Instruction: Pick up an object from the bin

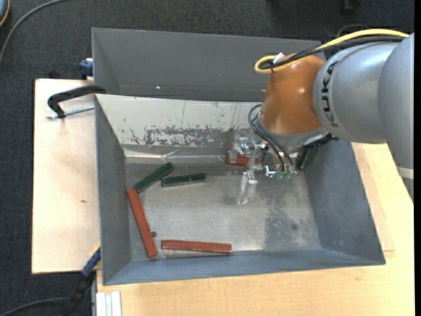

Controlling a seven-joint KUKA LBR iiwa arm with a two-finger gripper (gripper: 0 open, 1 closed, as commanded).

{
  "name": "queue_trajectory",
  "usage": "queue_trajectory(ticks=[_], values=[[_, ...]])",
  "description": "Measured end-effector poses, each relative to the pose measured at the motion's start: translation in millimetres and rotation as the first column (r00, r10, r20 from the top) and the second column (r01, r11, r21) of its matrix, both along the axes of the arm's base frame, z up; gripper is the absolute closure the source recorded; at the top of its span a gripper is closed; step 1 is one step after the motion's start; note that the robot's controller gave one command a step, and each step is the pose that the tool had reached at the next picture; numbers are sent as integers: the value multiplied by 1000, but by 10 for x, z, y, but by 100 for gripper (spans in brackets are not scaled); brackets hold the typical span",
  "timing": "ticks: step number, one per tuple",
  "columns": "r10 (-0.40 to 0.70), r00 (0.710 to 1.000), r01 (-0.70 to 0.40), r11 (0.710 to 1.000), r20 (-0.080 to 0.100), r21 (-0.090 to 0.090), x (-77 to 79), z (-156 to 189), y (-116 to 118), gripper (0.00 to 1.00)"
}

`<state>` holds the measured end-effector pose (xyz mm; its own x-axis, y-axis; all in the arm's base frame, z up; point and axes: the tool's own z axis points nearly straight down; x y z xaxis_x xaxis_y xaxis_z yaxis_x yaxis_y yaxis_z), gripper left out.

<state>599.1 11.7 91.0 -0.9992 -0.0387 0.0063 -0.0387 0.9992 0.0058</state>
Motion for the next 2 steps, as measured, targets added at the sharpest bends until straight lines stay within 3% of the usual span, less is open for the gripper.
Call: queue_trajectory(ticks=[1, 2], values=[[-23, 1000, 23, 1000, 7, -4, -34, -200, 657, 0], [-23, 1000, 23, 1000, 7, -5, -33, -199, 653, 100]])
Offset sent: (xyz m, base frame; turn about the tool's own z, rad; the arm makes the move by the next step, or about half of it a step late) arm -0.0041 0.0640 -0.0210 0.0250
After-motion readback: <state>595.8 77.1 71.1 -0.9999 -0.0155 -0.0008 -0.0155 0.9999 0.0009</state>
